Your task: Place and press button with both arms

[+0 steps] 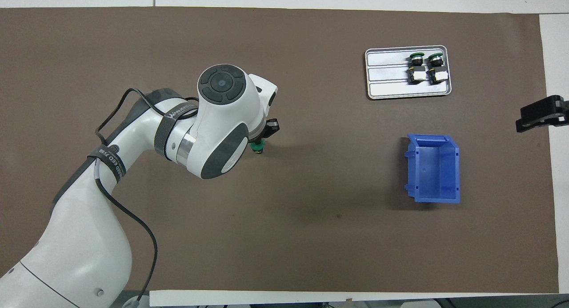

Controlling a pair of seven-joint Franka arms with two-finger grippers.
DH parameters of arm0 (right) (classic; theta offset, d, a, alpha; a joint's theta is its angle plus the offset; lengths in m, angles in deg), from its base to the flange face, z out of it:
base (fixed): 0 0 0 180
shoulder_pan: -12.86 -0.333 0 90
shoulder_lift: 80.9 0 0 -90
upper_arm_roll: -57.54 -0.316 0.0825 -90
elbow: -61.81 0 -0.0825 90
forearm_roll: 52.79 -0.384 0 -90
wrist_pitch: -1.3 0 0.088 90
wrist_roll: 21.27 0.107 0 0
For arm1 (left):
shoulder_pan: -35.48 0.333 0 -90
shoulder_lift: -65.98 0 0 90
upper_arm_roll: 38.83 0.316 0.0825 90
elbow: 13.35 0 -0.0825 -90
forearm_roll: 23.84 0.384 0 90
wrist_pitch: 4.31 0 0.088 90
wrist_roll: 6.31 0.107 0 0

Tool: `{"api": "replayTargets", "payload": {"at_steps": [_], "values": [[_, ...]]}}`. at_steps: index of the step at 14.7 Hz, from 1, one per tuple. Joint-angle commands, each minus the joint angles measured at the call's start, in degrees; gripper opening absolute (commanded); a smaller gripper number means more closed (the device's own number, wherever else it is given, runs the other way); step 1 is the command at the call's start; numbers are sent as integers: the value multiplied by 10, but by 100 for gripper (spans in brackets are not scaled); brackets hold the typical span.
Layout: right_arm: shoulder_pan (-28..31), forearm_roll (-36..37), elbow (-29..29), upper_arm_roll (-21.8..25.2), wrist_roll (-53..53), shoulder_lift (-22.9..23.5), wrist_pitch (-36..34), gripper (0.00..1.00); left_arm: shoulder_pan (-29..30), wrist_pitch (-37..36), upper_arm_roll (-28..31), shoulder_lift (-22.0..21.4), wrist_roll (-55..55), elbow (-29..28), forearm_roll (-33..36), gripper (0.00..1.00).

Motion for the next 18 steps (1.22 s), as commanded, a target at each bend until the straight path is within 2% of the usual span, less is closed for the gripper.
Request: {"api": "replayTargets", "payload": {"at_steps": [1,3,5,8,11,12,14,16,17,18], "values": [[3,-3,-16,-2,-10,-14,5,99,-12,26,3,-5,-6,-49,11,0],[3,-3,-17,-2,-10,-14,5,99,-6,18,3,-7,-5,-35,10,1],[3,-3,-16,-2,-10,-14,5,99,0,8,6,-31,-3,-29,10,3],[3,-3,-17,-2,-10,-14,5,99,27,-28,7,-54,9,-10,10,10],[3,-3,-16,-2,-10,-14,5,99,69,-60,6,-78,42,4,9,27],[3,-3,-16,-2,-10,-14,5,99,79,-85,9,-85,58,18,9,30],[3,-3,-16,-2,-10,-14,5,99,117,-135,7,-87,104,44,10,43],[3,-3,-16,-2,-10,-14,5,99,148,-149,9,-101,149,49,10,51],[3,-3,-17,-2,-10,-14,5,99,168,-151,9,-109,173,45,10,58],[3,-3,-16,-2,-10,-14,5,99,188,-151,9,-120,200,42,10,69]]}}
